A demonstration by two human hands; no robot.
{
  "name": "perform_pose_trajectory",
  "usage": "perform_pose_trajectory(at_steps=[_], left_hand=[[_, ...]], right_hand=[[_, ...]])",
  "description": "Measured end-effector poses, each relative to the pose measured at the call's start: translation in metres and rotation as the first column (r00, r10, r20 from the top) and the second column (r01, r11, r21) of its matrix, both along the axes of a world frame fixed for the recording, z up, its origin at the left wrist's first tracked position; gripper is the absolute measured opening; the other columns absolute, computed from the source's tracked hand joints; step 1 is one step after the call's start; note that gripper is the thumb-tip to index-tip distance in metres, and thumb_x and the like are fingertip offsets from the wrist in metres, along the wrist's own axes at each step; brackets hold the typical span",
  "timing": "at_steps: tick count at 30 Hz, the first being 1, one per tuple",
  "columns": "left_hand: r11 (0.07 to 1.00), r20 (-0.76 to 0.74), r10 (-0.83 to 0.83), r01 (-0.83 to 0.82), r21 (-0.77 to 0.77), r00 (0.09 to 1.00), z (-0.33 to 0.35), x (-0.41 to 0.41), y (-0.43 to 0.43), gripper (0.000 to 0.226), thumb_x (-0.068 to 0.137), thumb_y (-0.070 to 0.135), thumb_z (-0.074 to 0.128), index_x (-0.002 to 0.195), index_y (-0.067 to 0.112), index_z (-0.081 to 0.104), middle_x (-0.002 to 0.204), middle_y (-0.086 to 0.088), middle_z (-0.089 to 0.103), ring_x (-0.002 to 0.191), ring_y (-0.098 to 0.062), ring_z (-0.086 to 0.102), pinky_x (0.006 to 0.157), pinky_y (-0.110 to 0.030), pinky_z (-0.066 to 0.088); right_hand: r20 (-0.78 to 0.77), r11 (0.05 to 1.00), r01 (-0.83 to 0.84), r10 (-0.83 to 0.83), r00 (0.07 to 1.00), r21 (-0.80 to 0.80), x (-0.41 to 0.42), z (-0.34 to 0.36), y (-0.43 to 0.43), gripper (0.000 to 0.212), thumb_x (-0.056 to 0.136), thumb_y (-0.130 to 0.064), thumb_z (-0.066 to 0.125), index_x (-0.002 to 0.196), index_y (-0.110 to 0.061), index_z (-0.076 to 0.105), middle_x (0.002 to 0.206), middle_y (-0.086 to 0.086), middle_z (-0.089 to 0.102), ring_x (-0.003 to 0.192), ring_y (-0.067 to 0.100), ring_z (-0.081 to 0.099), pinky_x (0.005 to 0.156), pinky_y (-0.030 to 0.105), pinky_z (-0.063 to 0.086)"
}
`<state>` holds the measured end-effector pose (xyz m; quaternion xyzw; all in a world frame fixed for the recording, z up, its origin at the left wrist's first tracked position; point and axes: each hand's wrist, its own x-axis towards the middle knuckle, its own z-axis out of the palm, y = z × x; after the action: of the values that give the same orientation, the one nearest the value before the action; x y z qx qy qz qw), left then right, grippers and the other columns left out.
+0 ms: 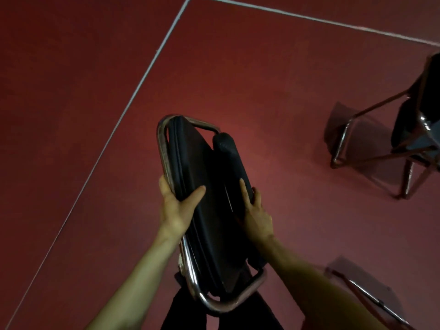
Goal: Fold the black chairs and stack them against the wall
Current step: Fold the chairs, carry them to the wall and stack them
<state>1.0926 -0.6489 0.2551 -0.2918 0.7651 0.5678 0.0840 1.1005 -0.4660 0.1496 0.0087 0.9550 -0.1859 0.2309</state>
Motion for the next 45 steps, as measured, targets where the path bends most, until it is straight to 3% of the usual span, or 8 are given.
perform_pose_trajectory(at_steps=[4, 10, 14, 20, 28, 35, 42, 45], left_hand=[[0.998, 0.09, 0.009, -0.003, -0.066, 0.996, 0.006, 0.0, -0.003, 0.057, 0.082, 0.027, 0.075, 0.122, 0.024, 0.034, 0.099, 0.012, 0.058, 0.082, -0.006, 0.057, 0.075, -0.024, 0.043], [0.996, 0.194, 0.036, -0.019, -0.085, 0.98, 0.008, 0.0, -0.012, 0.073, 0.071, 0.045, 0.082, 0.119, 0.013, 0.037, 0.113, 0.0, 0.058, 0.101, -0.019, 0.057, 0.083, -0.028, 0.043], [0.995, 0.224, 0.002, 0.021, -0.102, 0.975, 0.008, 0.002, -0.019, 0.073, 0.07, 0.048, 0.081, 0.117, 0.014, 0.037, 0.113, 0.002, 0.056, 0.101, -0.018, 0.056, 0.084, -0.027, 0.042], [0.988, 0.219, 0.007, 0.027, -0.151, 0.976, 0.008, 0.007, -0.035, 0.059, 0.074, 0.043, 0.079, 0.113, 0.013, 0.046, 0.105, 0.003, 0.061, 0.093, -0.016, 0.058, 0.075, -0.025, 0.041], [0.985, 0.217, 0.168, -0.171, -0.008, 0.961, 0.007, 0.018, -0.05, 0.076, 0.037, 0.045, 0.084, 0.101, 0.019, 0.054, 0.095, -0.002, 0.07, 0.085, -0.021, 0.07, 0.079, -0.045, 0.058], [0.941, 0.102, 0.282, -0.296, 0.166, 0.954, 0.03, 0.032, -0.082, 0.055, 0.064, 0.003, 0.085, 0.105, 0.011, 0.049, 0.095, -0.008, 0.068, 0.081, -0.017, 0.07, 0.07, -0.031, 0.059], [0.886, -0.02, 0.448, -0.442, 0.138, 0.894, 0.064, 0.062, -0.221, 0.065, 0.045, 0.023, 0.086, 0.101, 0.016, 0.053, 0.09, -0.003, 0.07, 0.074, -0.013, 0.07, 0.06, -0.027, 0.053], [0.856, -0.079, 0.508, -0.493, 0.155, 0.858, 0.074, 0.083, -0.299, 0.057, 0.059, 0.008, 0.087, 0.104, 0.014, 0.053, 0.087, -0.002, 0.069, 0.064, -0.004, 0.068, 0.055, -0.02, 0.051]], right_hand=[[0.09, 0.968, 0.239, -0.232, 0.969, -0.078, -0.009, -0.006, -0.006, 0.09, 0.084, -0.041, 0.063, 0.15, -0.015, 0.007, 0.121, 0.013, 0.058, 0.093, 0.036, 0.064, 0.068, 0.039, 0.046], [0.191, 0.77, 0.422, -0.378, 0.906, -0.478, -0.035, -0.014, -0.007, 0.076, 0.079, -0.05, 0.07, 0.14, -0.023, 0.034, 0.127, 0.007, 0.059, 0.109, 0.028, 0.06, 0.084, 0.035, 0.051], [0.139, 0.984, 0.17, -0.161, 0.977, -0.06, -0.056, -0.007, -0.003, 0.086, 0.068, -0.08, 0.056, 0.122, -0.014, 0.049, 0.11, 0.008, 0.063, 0.098, 0.031, 0.062, 0.072, 0.036, 0.05], [0.165, 0.966, -0.144, 0.109, 0.98, 0.215, -0.07, 0.003, -0.008, 0.082, 0.073, -0.086, 0.035, 0.104, -0.016, 0.064, 0.088, 0.003, 0.065, 0.078, 0.024, 0.063, 0.06, 0.029, 0.047], [0.153, 0.959, -0.227, 0.201, 0.968, 0.172, -0.066, 0.007, -0.027, 0.057, 0.088, -0.065, 0.042, 0.098, -0.015, 0.068, 0.087, 0.005, 0.065, 0.083, 0.027, 0.064, 0.063, 0.03, 0.048], [0.182, 0.941, -0.291, 0.26, 0.948, 0.173, -0.071, 0.032, -0.085, 0.053, 0.087, -0.066, 0.044, 0.096, -0.019, 0.067, 0.09, 0.003, 0.065, 0.086, 0.026, 0.065, 0.066, 0.029, 0.049], [0.177, 0.967, -0.15, 0.187, 0.966, -0.205, -0.06, 0.061, -0.244, 0.042, 0.089, -0.037, 0.061, 0.057, -0.015, 0.045, 0.059, 0.003, 0.051, 0.051, 0.016, 0.049, 0.044, 0.026, 0.031], [0.148, 0.935, -0.172, 0.226, 0.963, -0.311, -0.05, 0.072, -0.336, 0.021, 0.089, -0.026, 0.063, 0.088, -0.005, 0.066, 0.087, 0.019, 0.068, 0.081, 0.031, 0.065, 0.059, 0.026, 0.038]])
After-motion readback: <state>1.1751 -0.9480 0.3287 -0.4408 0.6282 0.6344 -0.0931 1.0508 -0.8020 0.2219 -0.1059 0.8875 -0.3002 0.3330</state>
